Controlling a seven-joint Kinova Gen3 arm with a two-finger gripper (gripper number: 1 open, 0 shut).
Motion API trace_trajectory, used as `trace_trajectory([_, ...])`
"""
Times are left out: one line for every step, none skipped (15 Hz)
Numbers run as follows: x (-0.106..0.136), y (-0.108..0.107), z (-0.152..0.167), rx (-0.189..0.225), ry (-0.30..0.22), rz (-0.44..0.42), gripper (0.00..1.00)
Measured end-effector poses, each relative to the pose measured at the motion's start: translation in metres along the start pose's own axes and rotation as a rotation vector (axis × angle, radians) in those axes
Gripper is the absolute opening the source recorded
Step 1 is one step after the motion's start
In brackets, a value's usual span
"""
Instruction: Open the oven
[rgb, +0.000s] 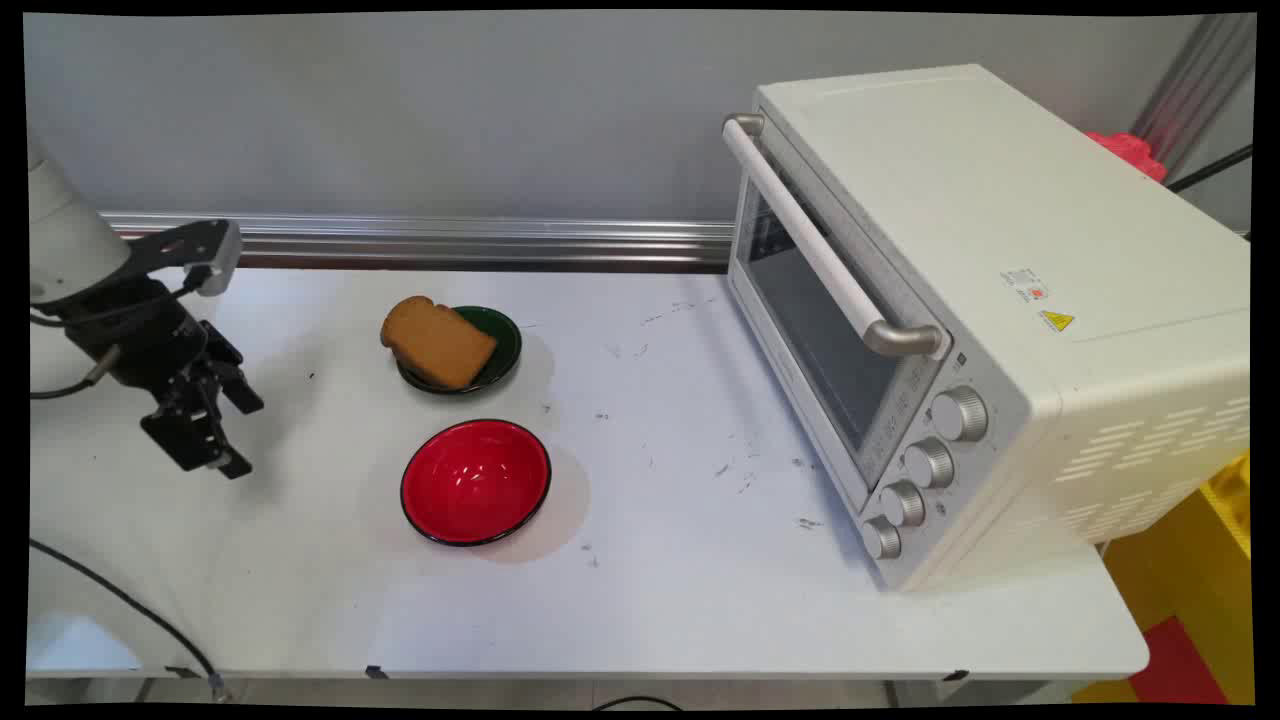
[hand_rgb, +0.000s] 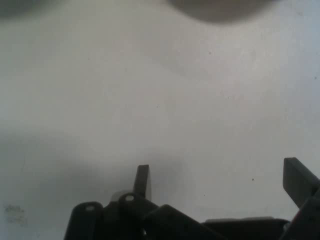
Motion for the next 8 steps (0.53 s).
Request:
trace_trajectory([0.002,-0.001,-0.002,0.003,0.003,-0.008,1.00])
trace_trajectory([0.006,-0.001,-0.005,0.005,0.009,-0.016,1.00])
trace_trajectory([0.011,-0.002,-0.008,0.005,0.018,-0.022,1.00])
trace_trajectory([0.016,-0.002,-0.011,0.005,0.025,-0.025,1.00])
trace_trajectory([0.022,-0.002,-0.015,0.004,0.033,-0.025,1.00])
trace_trajectory([0.029,-0.003,-0.021,0.006,0.043,-0.026,1.00])
trace_trajectory([0.041,-0.003,-0.029,0.008,0.055,-0.025,1.00])
trace_trajectory([0.050,-0.002,-0.034,0.010,0.065,-0.024,1.00])
